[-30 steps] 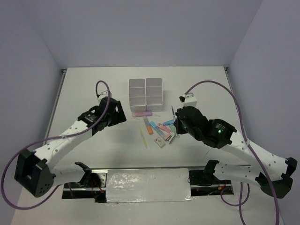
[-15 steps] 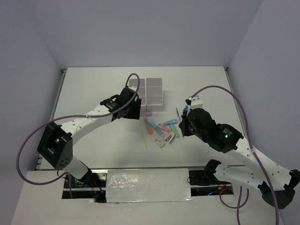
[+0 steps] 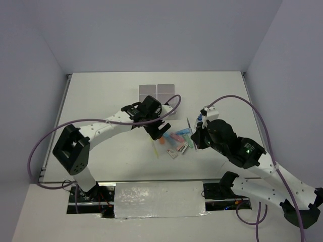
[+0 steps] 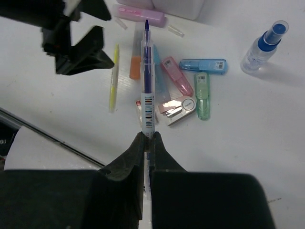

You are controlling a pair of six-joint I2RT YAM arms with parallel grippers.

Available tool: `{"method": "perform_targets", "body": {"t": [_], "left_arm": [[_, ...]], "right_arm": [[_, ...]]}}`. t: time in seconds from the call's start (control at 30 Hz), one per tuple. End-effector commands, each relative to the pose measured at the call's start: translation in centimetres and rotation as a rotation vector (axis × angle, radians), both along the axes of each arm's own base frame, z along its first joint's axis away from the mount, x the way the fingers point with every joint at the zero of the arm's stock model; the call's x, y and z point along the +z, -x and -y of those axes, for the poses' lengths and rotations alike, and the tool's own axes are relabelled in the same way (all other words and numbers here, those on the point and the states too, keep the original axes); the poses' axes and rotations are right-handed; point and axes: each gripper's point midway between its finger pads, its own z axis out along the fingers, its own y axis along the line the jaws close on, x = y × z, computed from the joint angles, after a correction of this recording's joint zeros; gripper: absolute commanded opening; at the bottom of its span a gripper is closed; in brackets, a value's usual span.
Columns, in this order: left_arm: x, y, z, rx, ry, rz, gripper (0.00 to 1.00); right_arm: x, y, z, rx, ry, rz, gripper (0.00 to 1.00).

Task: Sort the stationery into containers
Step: Close the pen cap on the pen.

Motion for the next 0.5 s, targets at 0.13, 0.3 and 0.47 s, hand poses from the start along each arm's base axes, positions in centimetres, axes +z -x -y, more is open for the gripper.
{"method": "perform_targets", "body": {"t": [0.13,0.3,0.47], "left_arm": [[-2.5,-0.8,1.3,-0.324,-0.05,0.008,0.81],[-1.8,-2.2,1.7,-0.345,-0.029,0.032,0.6],[-3.3,-2.4,0.6,-0.367,-0.073,-0.042,0.51]], "right_arm": [[1.7,0.7,-0.7,0.063,-0.089,0.061,0.0],[1.8,1.3,-0.4,0.078,-0.094,0.063,0.0],[1.8,1.3,-0.1,0.081,-0.085,0.075,0.0]]}}
